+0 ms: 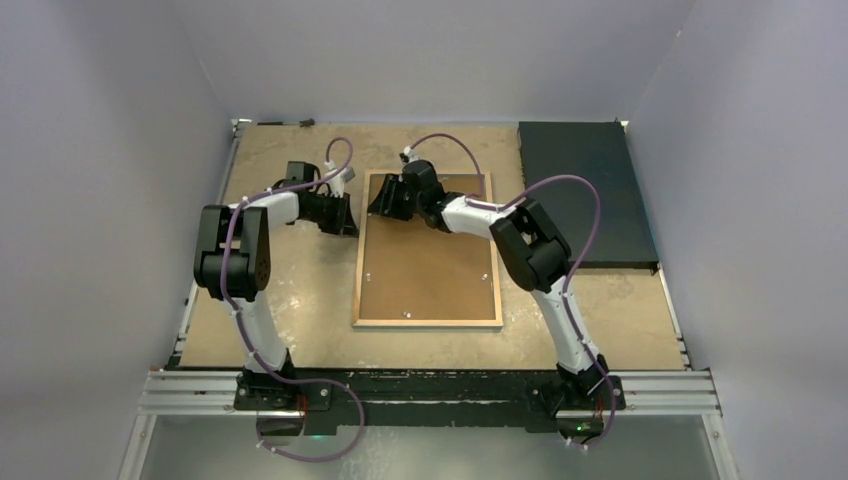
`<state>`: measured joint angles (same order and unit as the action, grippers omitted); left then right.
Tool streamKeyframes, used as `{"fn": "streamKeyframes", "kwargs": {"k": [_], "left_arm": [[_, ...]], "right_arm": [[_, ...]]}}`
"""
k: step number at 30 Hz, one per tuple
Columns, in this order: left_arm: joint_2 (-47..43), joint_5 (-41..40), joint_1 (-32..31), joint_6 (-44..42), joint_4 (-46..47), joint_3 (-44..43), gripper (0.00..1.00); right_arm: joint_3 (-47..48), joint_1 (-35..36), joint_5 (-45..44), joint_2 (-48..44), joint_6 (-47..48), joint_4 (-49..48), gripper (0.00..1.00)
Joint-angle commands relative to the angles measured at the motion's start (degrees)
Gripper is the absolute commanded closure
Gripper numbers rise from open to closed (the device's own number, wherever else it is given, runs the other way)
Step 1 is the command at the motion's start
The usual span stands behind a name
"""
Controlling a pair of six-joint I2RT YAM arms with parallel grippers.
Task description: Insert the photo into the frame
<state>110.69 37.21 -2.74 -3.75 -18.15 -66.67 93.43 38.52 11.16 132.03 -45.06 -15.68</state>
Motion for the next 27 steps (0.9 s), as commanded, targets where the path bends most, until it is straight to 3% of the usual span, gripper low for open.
{"fn": "streamKeyframes", "kwargs": {"k": [1,19,27], "left_arm": [[-0.57,2.17,-0.25,0.43,1.66,0.5,0.92],[-0.92,1.9,-0.23,0.32,1.9,0.9,0.97],[-1.35,1.81,-0.18,0.51,2.17,1.05,1.0]], "right_arm": [[2.5,0.37,1.51,0.71,-1.62,0.86,0.55],[3.77,1.04,5.25,4.22,-5.8,-0.93,0.57],[-3.29,1.99,2.26,-0.47,-9.01,-5.3,0.6]]}}
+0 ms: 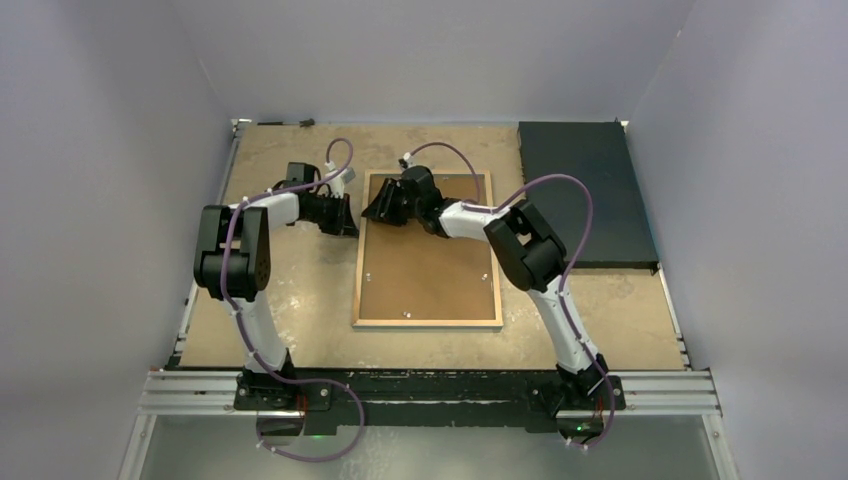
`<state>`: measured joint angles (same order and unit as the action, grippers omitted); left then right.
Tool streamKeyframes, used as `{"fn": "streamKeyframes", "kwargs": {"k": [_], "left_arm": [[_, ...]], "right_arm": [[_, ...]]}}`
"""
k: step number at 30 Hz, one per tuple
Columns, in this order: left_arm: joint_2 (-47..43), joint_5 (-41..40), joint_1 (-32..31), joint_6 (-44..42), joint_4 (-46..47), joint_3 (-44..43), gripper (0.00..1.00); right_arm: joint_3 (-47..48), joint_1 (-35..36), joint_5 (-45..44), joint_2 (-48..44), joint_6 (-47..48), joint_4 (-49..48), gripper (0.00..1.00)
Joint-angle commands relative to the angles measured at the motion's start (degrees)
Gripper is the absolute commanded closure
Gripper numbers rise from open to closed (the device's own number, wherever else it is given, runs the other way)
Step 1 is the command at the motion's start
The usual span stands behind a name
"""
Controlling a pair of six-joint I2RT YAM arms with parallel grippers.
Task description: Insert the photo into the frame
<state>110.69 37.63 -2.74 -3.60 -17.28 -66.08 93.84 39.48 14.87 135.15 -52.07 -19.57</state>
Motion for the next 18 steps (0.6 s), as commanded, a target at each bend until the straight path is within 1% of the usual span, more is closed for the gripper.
{"fn": "streamKeyframes", "kwargs": {"k": [1,11,18], "left_arm": [[-1.42,1.4,-0.16,0.49,1.39,0.57,1.0],[-2.24,1.64,-0.16,0.46,0.72,0.13,1.0],[-1.9,2.21,-0.17,0.58,0.91,0.08,1.0]], "right_arm": [[-3.5,1.08,-1.8,-3.51,-2.09,-1.35,0.6],[0.91,1.03,-3.81,-0.48,-2.46,-0.35,0.61],[0.61,1.07,-3.72,0.09,-2.87,-2.39,0.61]]}}
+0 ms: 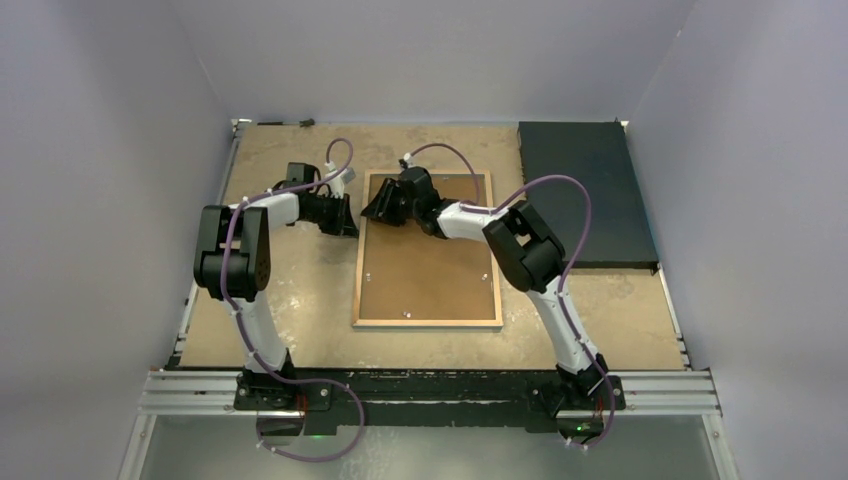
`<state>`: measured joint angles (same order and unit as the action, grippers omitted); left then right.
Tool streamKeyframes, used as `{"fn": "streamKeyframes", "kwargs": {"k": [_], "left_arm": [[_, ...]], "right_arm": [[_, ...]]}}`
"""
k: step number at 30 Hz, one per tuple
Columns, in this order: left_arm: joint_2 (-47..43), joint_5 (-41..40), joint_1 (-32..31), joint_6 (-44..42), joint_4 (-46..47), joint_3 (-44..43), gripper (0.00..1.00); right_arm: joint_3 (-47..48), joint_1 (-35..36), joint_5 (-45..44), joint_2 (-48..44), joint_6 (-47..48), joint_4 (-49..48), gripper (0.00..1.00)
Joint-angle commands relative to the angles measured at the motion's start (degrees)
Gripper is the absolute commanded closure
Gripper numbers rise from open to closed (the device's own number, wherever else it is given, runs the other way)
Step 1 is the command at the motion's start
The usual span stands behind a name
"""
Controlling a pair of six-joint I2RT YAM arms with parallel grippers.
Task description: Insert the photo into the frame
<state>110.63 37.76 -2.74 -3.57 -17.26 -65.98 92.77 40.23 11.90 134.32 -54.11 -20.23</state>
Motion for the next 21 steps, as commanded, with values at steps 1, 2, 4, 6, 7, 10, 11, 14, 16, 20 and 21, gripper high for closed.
{"fn": "streamKeyframes", "kwargs": {"k": [1,2,4,6,7,10,11,14,16,20,21], "left_arm": [[-1.74,2.2,-0.16,0.6,0.92,-0.03,1.0],[-1.67,2.34,-0.16,0.66,0.91,-0.03,1.0],[-1.56,2.46,-0.17,0.63,0.99,0.05,1.0],[-1.55,2.48,-0.16,0.54,1.09,0.21,1.0],[-1.48,2.46,-0.16,0.44,1.21,0.36,1.0],[-1.09,2.3,-0.16,0.06,1.23,0.41,1.0],[-0.97,2.27,-0.19,0.0,1.1,0.31,1.0],[-0.85,2.4,-0.17,-0.11,1.1,0.4,1.0],[-0.85,2.52,-0.23,-0.08,1.08,0.26,1.0],[-1.12,2.53,-0.17,-0.31,1.05,0.44,1.0],[-1.12,2.6,-0.24,-0.31,1.01,0.42,1.0]], "right_arm": [[1.61,0.34,-0.52,0.98,-1.23,-2.08,0.61],[1.6,0.3,-0.48,1.17,-1.49,-2.32,0.61],[1.53,0.29,-0.41,1.45,-1.7,-3.22,0.61],[0.93,0.3,-0.15,1.56,-2.54,-4.47,0.62],[0.46,0.29,-0.13,1.49,-3.13,-5.19,0.62],[-0.82,0.42,-0.9,1.15,-4.43,-6.68,0.62],[-1.1,0.46,-1.18,1.08,-4.75,-6.93,0.63],[-1.85,0.81,-3.05,0.61,-5.33,-7.18,0.64],[-2.46,0.91,-3.8,0.26,-5.5,-7.92,0.64],[-3.02,0.89,-4.67,0.32,-6.26,-9.23,0.64],[-3.22,0.95,-4.69,0.45,-6.5,-9.92,0.64]]}}
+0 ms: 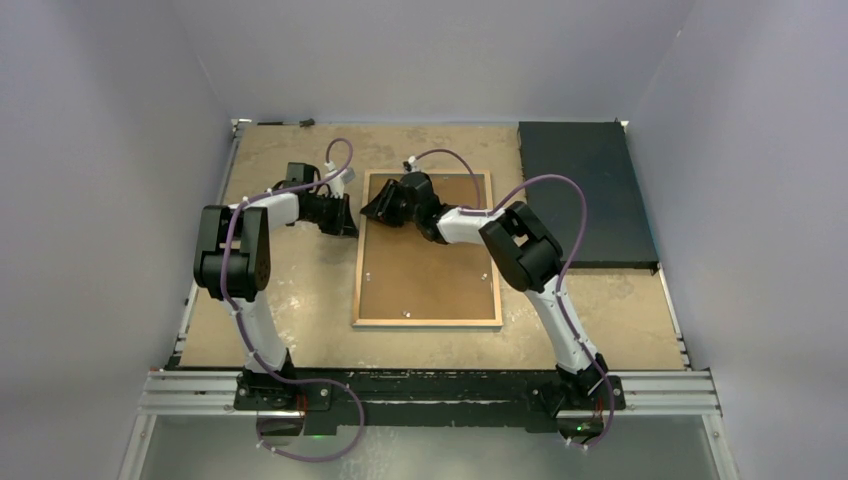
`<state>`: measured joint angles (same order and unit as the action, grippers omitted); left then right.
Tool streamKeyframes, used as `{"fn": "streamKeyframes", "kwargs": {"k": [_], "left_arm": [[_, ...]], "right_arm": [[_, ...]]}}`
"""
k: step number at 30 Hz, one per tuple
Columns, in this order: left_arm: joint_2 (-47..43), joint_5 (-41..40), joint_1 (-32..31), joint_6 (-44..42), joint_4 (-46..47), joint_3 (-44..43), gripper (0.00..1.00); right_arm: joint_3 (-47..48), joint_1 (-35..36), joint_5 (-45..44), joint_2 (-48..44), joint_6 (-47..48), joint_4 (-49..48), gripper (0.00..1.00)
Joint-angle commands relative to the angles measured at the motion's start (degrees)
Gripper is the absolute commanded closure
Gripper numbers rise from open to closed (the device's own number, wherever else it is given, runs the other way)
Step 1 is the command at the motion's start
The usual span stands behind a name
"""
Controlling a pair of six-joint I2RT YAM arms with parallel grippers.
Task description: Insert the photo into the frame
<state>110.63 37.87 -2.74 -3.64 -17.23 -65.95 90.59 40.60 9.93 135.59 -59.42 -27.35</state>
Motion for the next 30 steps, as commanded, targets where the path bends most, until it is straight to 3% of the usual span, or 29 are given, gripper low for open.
{"fn": "streamKeyframes", "kwargs": {"k": [1,10,21,30], "left_arm": [[-1.12,2.49,-0.18,-0.27,1.0,0.47,1.0],[-0.43,2.3,-0.29,-1.36,0.87,0.52,1.0],[0.15,2.33,-0.88,-1.54,0.95,0.17,1.0],[-0.79,2.35,-0.56,-2.3,-0.97,-0.59,1.0]], "right_arm": [[-1.17,0.56,-2.77,-0.64,-1.5,-3.43,0.64],[-5.25,0.89,-3.59,-0.41,-5.59,-10.82,0.65],[-4.01,1.41,-6.05,0.32,-7.91,-11.09,0.64],[-7.65,1.42,-3.21,-2.07,-9.02,-17.11,0.57]]}}
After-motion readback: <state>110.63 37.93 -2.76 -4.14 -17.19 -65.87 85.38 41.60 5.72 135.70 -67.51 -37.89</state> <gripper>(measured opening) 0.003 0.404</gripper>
